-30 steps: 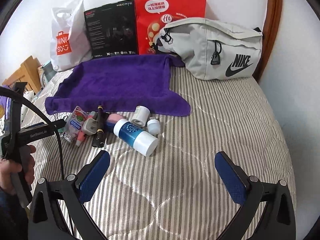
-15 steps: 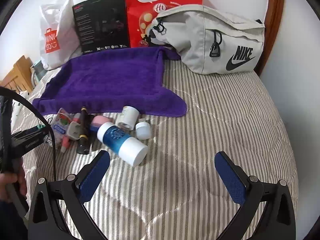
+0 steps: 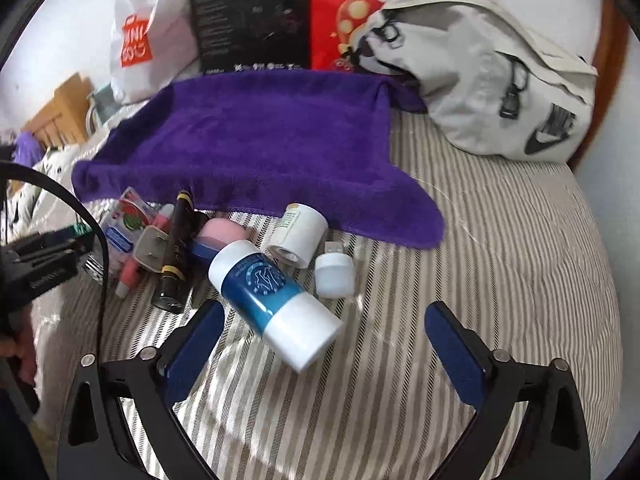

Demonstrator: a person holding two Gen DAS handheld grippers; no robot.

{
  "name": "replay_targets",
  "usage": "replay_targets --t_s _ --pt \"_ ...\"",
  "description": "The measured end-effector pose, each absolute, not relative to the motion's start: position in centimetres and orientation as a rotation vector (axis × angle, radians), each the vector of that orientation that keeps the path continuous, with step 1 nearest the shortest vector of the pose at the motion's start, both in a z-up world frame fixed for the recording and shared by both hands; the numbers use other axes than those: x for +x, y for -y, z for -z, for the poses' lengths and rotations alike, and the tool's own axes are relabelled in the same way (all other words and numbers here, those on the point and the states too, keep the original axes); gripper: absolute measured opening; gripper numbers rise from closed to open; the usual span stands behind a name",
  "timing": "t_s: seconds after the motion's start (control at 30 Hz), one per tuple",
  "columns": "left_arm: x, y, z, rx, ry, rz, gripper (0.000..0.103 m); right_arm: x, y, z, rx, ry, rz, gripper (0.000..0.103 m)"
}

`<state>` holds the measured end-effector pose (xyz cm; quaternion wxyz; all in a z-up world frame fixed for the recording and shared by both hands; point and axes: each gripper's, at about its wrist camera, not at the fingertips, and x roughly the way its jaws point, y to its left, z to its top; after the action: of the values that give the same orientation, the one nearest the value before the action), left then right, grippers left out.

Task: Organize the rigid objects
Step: 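Grasp the green binder clip with the left gripper while the right grasps the blue-white bottle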

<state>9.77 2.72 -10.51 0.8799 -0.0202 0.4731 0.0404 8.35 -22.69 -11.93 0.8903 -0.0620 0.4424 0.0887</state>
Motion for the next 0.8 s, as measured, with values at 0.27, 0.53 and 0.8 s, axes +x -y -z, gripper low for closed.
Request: replay_targets --t_s 0.27,0.53,0.8 --pt "9.6 -2.9 10.4 -0.049 -0.980 -0.075 0.040 7.1 20.7 12.7 -0.106 -0.964 -0.293 0.078" --pt "9.6 -2.9 10.4 -0.043 -0.973 -0.063 0.040 7.5 19.5 12.5 -0.185 -0.952 -0.296 0.073" --pt "9.5 -2.9 10.4 -0.038 -0.970 -0.060 0.040 8.0 19.6 13.4 -0.189 -0.984 -0.295 0.040"
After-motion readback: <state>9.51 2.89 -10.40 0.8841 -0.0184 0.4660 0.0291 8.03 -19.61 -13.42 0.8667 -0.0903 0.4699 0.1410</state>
